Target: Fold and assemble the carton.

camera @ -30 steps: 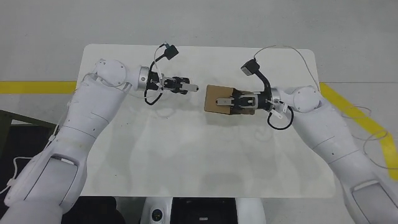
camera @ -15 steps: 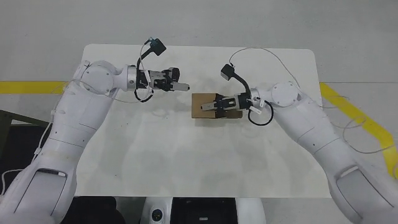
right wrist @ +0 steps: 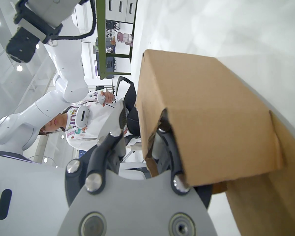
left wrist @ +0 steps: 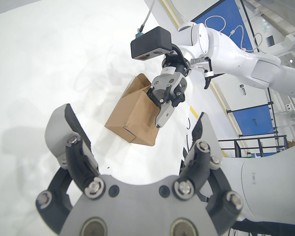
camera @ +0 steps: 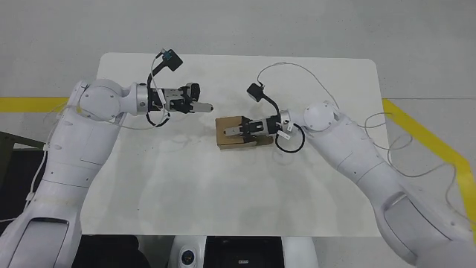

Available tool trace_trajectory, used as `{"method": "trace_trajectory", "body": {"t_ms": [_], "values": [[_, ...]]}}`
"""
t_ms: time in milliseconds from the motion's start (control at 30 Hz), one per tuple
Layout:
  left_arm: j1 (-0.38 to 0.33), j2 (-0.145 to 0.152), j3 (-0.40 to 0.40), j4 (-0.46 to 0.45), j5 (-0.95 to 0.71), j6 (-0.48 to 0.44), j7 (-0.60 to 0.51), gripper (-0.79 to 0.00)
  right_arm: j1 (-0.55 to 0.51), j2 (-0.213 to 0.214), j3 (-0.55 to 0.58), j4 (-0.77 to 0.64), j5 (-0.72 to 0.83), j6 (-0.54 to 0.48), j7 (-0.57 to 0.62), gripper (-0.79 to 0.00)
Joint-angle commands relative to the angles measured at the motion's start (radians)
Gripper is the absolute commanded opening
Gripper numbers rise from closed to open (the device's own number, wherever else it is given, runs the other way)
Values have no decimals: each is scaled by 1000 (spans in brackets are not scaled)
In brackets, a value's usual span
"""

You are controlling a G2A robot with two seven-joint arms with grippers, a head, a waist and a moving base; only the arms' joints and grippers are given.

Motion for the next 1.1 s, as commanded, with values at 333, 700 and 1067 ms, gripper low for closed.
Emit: {"method": "trace_trajectory", "body": {"t_ms": [333,700,1067], "values": [[11,7,-7,-20,16,-2,-13,0,-7,26,85,-20,-21,-20,70,0],[30,11,-4,-67,110,10,39,0,-78,98,229,-174,-84,1,93,0],[165,30,-48,-222,520,-79,352,0,-141,153,356,-305,-151,12,118,-779]]}}
